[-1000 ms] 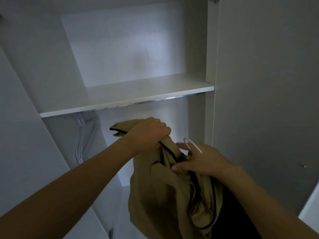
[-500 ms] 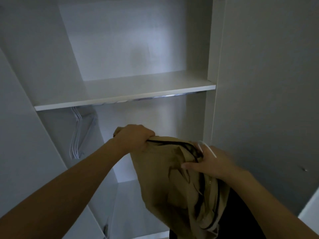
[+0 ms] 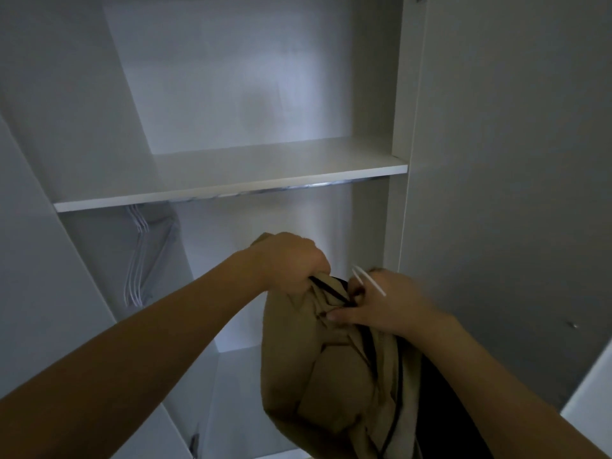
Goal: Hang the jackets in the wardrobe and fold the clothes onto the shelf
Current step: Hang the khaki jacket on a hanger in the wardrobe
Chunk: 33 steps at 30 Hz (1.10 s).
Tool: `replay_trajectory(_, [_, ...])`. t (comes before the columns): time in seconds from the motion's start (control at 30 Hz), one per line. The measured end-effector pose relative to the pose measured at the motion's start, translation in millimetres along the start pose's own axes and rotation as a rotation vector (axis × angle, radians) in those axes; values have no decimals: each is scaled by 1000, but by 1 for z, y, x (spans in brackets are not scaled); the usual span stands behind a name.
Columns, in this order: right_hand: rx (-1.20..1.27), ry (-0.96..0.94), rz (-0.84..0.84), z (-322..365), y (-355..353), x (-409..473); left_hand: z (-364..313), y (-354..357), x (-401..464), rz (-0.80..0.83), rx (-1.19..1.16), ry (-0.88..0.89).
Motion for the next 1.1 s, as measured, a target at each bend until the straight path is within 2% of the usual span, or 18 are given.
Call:
replay_trajectory(0.13, [-64, -23, -17, -4, 14, -1, -3, -6, -7, -181, -84, 0])
replay_trajectory(0.23, [74, 82, -20, -19, 14, -12, 25, -1, -22, -371, -191, -162])
replay_trajectory(0.37, [186, 140, -47, -23, 12, -21, 44, 30, -42, -592, -705, -362])
replay_trajectory(0.47, [107, 144, -27, -17, 12, -19, 37, 43, -38, -656, -909, -395])
replay_trajectory(0.57, [164, 114, 21, -14, 10, -18, 33, 40, -30, -530, -926, -316])
replay_trajectory(0.63, [348, 88, 55, -8, 10, -22, 35, 36, -28, -490, -896, -273])
replay_trajectory(0.73, [658, 143, 32, -3, 10, -21, 38, 28, -29, -626, -858, -309])
replay_trajectory(0.83, [757, 148, 21, 3, 10, -17, 38, 26, -34, -868, -878, -415])
replay_trajectory(0.9, [772, 159, -9, 5, 10, -16, 36, 35, -38, -966, -957, -509])
replay_trajectory(1.0, [796, 172, -58, 4, 10, -16, 32, 59, -43, -969, -1046, -659])
replay_trajectory(1.1, [797, 177, -70, 0, 12, -15, 26, 74, -46, -950, -1094, -694])
Point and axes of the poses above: each hand's wrist, its own x-axis towards the middle knuckle, its own y-axis out of the palm, z = x × y, the point moved 5 cm from there along x, towards the middle knuckle, and after that the axes turned 5 degrees about -z, right-handed, at the moved point
